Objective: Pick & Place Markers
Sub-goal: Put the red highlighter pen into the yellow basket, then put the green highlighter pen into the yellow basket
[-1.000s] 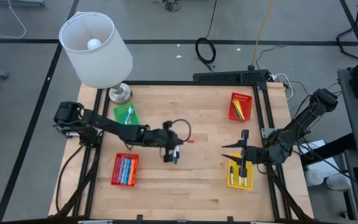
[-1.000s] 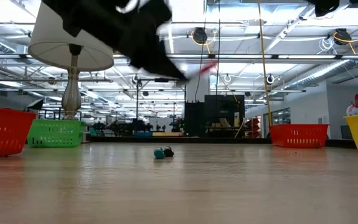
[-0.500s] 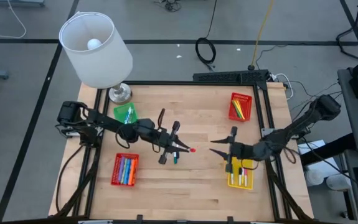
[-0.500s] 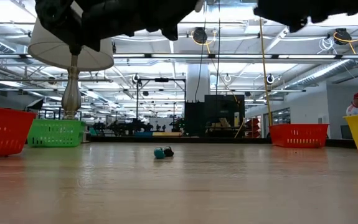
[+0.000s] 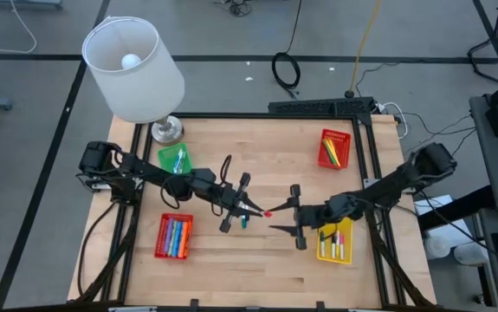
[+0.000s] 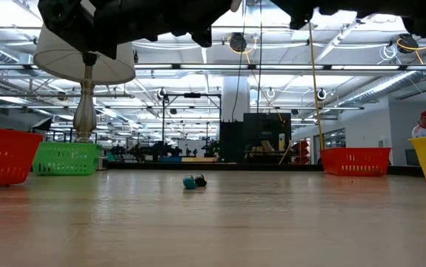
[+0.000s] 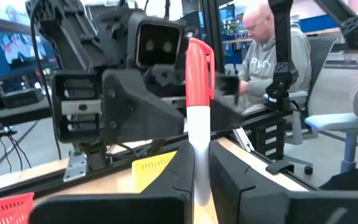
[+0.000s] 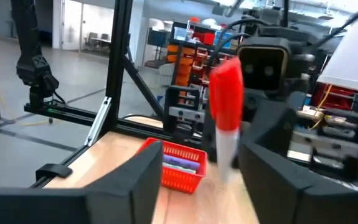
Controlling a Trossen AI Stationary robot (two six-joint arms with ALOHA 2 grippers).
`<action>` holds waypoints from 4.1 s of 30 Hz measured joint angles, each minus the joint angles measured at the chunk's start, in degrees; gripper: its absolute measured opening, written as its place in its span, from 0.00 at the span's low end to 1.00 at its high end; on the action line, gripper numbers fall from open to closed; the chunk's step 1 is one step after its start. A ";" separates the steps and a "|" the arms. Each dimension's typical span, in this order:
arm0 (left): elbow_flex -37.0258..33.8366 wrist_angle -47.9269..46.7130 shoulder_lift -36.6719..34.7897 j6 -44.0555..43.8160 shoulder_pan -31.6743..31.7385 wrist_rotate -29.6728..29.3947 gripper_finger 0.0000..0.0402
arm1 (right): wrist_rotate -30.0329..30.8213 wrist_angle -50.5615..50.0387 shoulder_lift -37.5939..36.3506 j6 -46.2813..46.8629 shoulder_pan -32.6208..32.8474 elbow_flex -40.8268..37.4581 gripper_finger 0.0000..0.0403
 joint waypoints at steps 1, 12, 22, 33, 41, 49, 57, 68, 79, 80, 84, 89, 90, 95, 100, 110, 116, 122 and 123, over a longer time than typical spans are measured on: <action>0.02 -0.37 0.00 -0.15 0.00 0.00 0.06 | 0.00 -0.70 0.73 -0.05 -0.17 1.15 0.51; 0.04 -1.71 0.00 -0.69 -0.44 0.53 0.06 | 0.00 -3.17 2.67 -0.12 -1.78 4.49 0.63; 0.04 -1.75 -0.02 -1.11 -0.33 0.63 0.06 | -4.12 -2.34 2.67 0.02 -3.12 4.56 0.15; 0.04 -2.72 -0.02 -7.57 -0.35 -2.05 0.27 | -4.22 -4.41 2.67 -1.31 -3.61 4.56 0.07; 0.04 -3.51 -0.85 -8.90 -0.31 -7.45 0.53 | -0.07 -7.10 1.81 -1.33 -2.73 4.67 0.07; 0.11 -14.84 -7.76 -8.88 0.22 -12.95 0.67 | 2.10 -18.44 -5.07 -0.93 0.35 4.53 0.07; 0.09 -40.18 -23.00 -9.60 0.42 -24.92 0.68 | 7.88 -38.93 -17.18 7.27 6.39 4.51 0.07; 0.12 -50.95 -30.47 -18.17 0.04 -32.51 0.69 | -2.05 -70.92 -29.89 50.45 14.92 4.54 0.07; 0.09 -52.61 -29.80 -20.75 -0.06 -32.37 0.68 | -1.36 -82.12 -30.12 77.89 23.77 2.57 0.09; 0.09 -53.33 -29.81 -21.10 -0.07 -32.37 0.68 | -1.36 -82.00 -30.11 79.13 24.53 1.85 0.09; 0.07 -54.24 -29.73 -21.28 -0.04 -32.36 0.69 | -1.21 -81.20 -30.14 81.20 26.68 -0.49 0.09; 0.07 -54.13 -29.75 -21.56 -0.04 -32.38 0.69 | -1.45 -80.12 -30.12 81.24 27.24 -2.31 0.12; 0.07 -54.12 -29.75 -21.91 -0.04 -32.39 0.69 | -1.51 -80.62 -30.13 81.23 27.30 -2.48 0.13; 0.07 -54.10 -29.75 -22.86 -0.04 -32.40 0.69 | -1.64 -80.72 -30.14 81.31 27.29 -3.51 0.17; 0.07 -54.12 -29.75 -23.12 -0.04 -32.42 0.69 | -1.56 -80.26 -30.14 81.29 27.27 -4.40 0.18; 0.09 -54.37 -28.46 -23.65 -0.04 -32.44 0.69 | 1.77 -75.38 -30.14 74.74 27.11 -4.77 0.18; 0.09 -55.07 -22.86 -27.34 -0.04 -32.39 0.69 | 3.32 -68.10 -30.52 65.79 27.08 -4.77 0.19; 0.02 -53.02 -14.43 -28.31 -0.21 -23.79 0.69 | 6.96 -58.83 -31.13 52.44 27.08 -4.77 0.19; 0.03 -52.12 -12.91 -29.32 -0.37 -22.55 0.69 | 8.48 -57.20 -31.15 49.66 27.08 -4.77 0.19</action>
